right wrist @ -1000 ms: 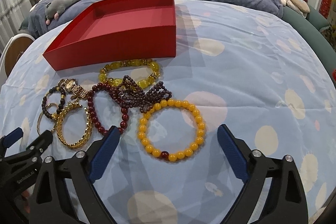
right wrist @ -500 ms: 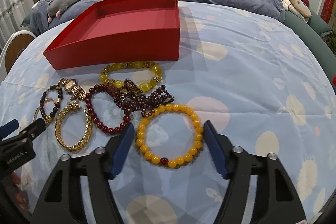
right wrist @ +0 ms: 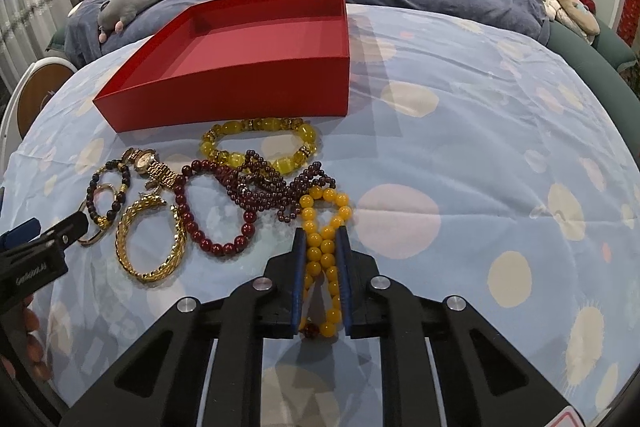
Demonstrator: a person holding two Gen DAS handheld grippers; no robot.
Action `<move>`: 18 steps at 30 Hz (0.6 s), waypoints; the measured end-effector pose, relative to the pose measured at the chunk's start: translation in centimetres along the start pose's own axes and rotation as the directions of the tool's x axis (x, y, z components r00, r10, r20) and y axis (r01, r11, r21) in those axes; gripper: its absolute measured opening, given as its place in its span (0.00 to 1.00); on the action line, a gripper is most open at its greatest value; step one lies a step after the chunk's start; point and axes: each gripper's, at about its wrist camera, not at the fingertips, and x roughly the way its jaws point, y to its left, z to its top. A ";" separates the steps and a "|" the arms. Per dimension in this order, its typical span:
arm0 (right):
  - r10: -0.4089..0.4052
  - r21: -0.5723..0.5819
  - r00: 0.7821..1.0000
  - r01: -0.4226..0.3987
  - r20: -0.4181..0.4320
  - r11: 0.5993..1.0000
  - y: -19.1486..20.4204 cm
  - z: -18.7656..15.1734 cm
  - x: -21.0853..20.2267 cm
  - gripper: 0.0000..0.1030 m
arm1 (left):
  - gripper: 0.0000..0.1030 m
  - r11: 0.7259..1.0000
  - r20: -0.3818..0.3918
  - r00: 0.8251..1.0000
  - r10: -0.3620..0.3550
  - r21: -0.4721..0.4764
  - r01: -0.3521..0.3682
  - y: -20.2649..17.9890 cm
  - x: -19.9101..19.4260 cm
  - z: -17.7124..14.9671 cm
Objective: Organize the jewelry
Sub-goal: 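Close the right gripper on the orange bead bracelet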
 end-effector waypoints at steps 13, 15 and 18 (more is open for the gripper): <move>0.005 0.031 1.000 -0.004 -0.017 0.999 -0.4 -0.7 -0.7 0.13 | 0.76 0.998 0.015 0.999 -0.046 0.040 0.046 0.0 0.7 0.0; 0.006 0.033 1.000 -0.005 -0.019 0.999 -0.4 -0.7 -0.7 0.13 | 0.70 0.997 0.022 0.998 -0.058 0.047 0.057 -0.3 0.5 -0.1; 0.008 0.040 1.000 -0.007 -0.021 0.999 -0.5 -0.9 -0.8 0.13 | 0.59 0.995 0.029 0.997 -0.074 0.074 0.072 -1.0 0.1 -0.3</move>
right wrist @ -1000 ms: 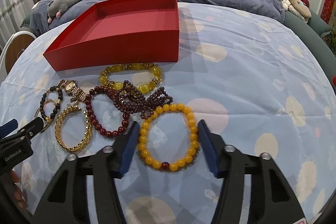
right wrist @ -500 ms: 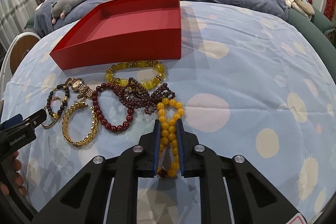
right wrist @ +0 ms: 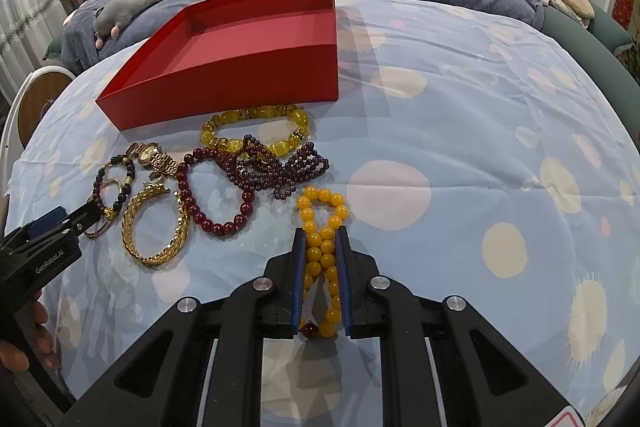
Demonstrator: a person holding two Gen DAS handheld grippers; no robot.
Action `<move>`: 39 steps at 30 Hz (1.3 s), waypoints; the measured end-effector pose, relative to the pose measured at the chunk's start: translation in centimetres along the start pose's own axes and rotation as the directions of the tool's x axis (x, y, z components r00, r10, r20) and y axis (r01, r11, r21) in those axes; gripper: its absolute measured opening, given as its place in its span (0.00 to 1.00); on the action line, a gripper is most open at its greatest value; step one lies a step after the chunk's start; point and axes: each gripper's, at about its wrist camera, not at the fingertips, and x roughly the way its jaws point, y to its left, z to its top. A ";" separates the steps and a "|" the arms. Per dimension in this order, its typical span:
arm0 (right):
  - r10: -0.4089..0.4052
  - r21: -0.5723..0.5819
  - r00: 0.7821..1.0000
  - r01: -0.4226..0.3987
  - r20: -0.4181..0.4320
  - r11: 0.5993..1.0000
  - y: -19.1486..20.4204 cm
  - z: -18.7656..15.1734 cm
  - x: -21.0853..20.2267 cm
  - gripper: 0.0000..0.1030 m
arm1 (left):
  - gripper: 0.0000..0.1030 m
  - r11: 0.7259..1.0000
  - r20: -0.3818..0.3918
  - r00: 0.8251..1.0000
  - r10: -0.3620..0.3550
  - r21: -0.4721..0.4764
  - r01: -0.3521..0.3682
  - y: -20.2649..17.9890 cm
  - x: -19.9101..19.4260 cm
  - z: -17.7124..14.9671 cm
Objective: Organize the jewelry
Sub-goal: 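Close the right gripper on the orange bead bracelet, then close the left gripper on the thin gold bangle while the right gripper holds the orange bracelet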
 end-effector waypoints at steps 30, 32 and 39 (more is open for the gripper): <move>0.031 0.012 0.999 -0.031 -0.005 0.999 0.0 -1.1 -1.9 0.13 | 0.56 0.996 -0.027 0.996 -0.085 -0.013 0.085 -0.6 -1.4 -0.6; 0.033 0.011 0.999 -0.032 -0.007 0.999 0.1 -1.1 -1.8 0.13 | 0.57 0.997 -0.027 0.996 -0.081 -0.013 0.081 -0.6 -1.5 -0.9; 0.036 0.000 0.999 -0.036 -0.008 0.999 0.3 -1.1 -1.6 0.13 | 0.63 0.998 -0.041 0.997 -0.059 -0.003 0.059 -0.6 -1.4 -1.4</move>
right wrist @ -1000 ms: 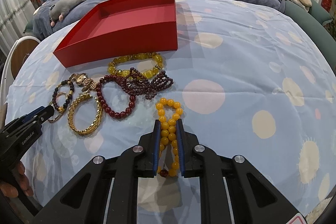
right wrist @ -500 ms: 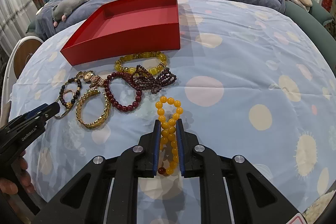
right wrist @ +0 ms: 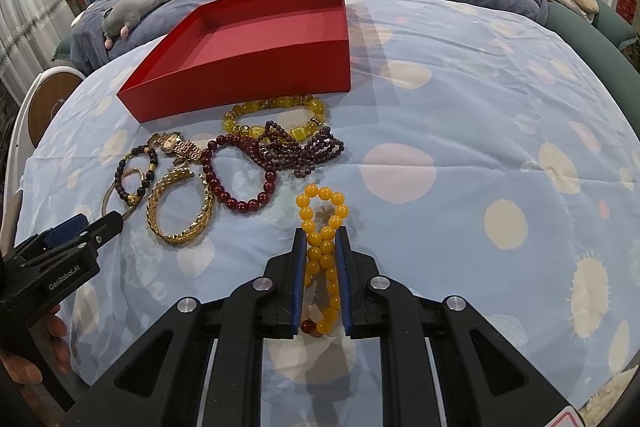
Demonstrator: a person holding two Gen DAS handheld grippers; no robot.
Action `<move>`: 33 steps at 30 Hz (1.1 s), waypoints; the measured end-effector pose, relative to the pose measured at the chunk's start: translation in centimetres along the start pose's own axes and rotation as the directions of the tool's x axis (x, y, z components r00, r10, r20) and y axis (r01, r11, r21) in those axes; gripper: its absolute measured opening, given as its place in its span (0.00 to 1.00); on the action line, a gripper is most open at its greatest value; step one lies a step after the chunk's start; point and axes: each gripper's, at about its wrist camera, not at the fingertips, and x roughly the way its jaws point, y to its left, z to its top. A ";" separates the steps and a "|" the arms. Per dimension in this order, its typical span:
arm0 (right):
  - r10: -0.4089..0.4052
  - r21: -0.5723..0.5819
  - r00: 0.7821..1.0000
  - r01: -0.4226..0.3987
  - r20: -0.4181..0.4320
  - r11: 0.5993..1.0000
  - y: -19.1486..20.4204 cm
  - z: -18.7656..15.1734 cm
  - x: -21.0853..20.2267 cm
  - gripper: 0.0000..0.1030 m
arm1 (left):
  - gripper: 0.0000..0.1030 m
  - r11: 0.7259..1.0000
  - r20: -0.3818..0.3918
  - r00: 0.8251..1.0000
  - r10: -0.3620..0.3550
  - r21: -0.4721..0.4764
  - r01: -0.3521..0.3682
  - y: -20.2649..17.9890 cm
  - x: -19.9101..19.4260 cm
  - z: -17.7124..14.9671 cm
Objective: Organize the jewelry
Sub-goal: 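Close the left gripper on the thin gold bangle while the right gripper holds the orange bracelet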
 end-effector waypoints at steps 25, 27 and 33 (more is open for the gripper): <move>0.006 -0.004 1.000 -0.006 -0.008 1.000 0.4 -0.1 0.6 0.14 | 0.74 0.991 0.027 0.999 -0.035 0.129 0.031 -1.5 1.3 1.1; 0.008 -0.003 1.000 -0.008 -0.008 1.000 0.4 -0.1 0.6 0.14 | 0.74 0.989 0.030 0.999 -0.041 0.144 0.037 -1.6 1.5 1.5; 0.007 -0.004 1.000 -0.007 -0.009 1.000 0.5 -0.1 0.7 0.14 | 0.58 0.981 0.039 0.996 -0.077 0.182 0.069 -2.3 2.1 2.3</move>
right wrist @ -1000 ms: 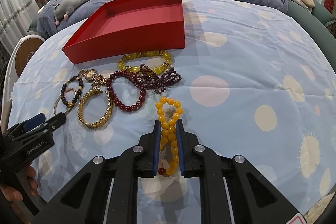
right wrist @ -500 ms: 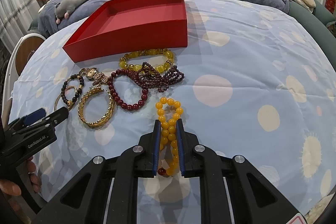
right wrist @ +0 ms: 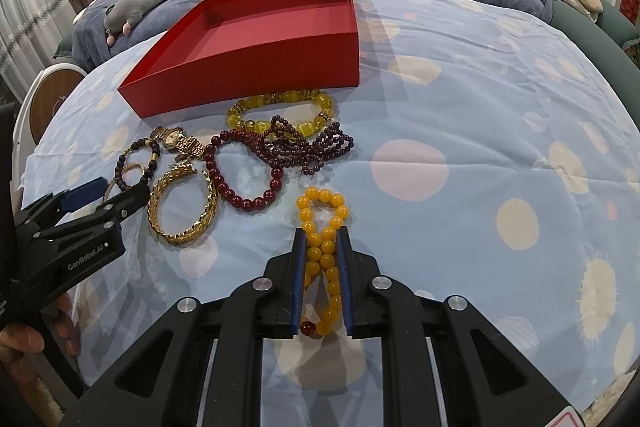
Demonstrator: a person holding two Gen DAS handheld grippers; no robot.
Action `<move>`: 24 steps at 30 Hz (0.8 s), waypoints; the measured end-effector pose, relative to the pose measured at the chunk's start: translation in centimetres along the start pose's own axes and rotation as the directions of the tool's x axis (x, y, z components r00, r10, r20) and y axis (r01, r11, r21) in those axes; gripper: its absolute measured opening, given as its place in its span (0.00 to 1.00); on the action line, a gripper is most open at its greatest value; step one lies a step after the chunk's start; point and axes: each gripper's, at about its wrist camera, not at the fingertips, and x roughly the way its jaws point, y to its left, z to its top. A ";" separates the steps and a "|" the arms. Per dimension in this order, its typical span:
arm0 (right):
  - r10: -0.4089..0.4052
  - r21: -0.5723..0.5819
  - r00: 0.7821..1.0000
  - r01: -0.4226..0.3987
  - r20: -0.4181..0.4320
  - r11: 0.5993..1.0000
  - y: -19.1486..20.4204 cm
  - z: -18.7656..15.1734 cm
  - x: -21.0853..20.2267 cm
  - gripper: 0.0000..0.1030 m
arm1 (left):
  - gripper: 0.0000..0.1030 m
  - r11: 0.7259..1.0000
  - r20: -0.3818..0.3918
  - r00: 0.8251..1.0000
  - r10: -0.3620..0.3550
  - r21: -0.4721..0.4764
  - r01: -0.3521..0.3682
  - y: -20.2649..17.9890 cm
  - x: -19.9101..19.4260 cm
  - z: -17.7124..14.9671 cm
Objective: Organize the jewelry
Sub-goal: 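Close the left gripper on the thin gold bangle while the right gripper holds the orange bracelet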
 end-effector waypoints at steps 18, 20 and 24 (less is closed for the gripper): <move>0.022 -0.005 1.000 -0.022 0.012 1.000 0.2 0.0 -1.7 0.14 | 0.53 0.992 -0.033 0.993 -0.114 -0.052 0.113 -0.7 -5.2 -3.2; 0.022 -0.013 1.000 -0.022 0.013 1.000 0.3 -0.2 -2.1 0.14 | 0.53 0.989 -0.041 0.991 -0.131 -0.073 0.128 -0.5 -5.9 -3.3; 0.024 -0.016 1.000 -0.023 0.018 1.000 0.5 -0.4 -2.5 0.14 | 0.53 0.988 0.007 0.990 -0.140 -0.065 0.141 -0.6 -8.1 -2.8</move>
